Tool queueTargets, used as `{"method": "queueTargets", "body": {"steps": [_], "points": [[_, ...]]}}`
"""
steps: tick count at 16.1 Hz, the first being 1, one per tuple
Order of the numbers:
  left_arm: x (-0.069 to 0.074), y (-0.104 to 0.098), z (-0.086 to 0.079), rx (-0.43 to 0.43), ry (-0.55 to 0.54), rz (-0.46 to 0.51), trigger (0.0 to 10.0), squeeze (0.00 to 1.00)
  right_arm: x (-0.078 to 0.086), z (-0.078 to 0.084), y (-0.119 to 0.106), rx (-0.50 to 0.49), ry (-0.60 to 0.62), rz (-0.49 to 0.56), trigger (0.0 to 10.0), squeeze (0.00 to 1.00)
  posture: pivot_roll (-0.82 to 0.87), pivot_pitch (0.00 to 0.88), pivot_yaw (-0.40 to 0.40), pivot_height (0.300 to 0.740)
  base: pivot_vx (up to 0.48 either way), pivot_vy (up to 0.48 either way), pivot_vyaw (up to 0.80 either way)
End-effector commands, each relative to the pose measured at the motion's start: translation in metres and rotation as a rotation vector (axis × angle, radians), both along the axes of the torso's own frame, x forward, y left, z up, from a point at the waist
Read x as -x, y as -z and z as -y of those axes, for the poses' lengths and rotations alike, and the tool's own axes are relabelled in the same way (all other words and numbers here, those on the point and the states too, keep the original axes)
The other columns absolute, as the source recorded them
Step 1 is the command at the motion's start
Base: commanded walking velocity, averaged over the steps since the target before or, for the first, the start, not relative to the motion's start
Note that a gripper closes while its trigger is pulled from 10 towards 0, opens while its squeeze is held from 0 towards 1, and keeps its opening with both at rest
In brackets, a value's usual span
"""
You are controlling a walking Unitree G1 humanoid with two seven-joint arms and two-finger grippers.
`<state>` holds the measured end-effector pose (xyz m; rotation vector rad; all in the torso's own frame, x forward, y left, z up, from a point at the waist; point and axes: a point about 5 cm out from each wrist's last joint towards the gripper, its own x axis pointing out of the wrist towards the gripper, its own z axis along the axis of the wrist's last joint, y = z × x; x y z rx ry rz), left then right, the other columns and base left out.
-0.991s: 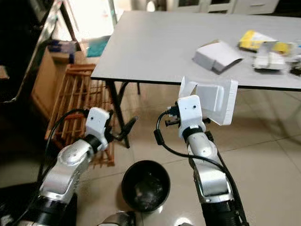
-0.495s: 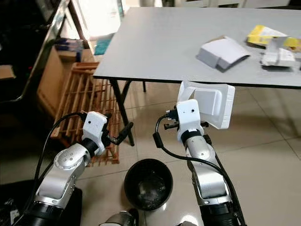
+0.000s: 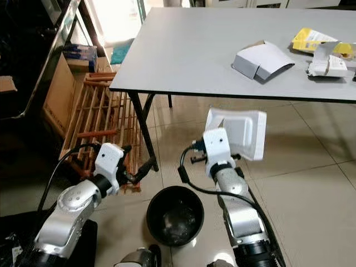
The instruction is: Picking trash to rubbish bin
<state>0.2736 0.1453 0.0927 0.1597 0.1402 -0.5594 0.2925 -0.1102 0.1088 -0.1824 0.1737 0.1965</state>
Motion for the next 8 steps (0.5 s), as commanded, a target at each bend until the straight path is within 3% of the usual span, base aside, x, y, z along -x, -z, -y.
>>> {"method": "queueTargets", "body": {"steps": [1,8], "points": [[0.005,-0.001,-0.001,-0.012,0.032,-0.005,10.0,0.00,0.003,-0.005,0.008,0.008,-0.016,-0.021,10.0,0.00,0.01,0.199,0.052,0.740,0.000,0.000,0.00],[0.029,0.009,-0.009,-0.052,0.128,-0.077,10.0,0.00,0.012,-0.010,0.029,-0.001,-0.011,-0.089,10.0,0.00,0.03,0.272,0.070,0.740,0.000,0.000,0.00]]}}
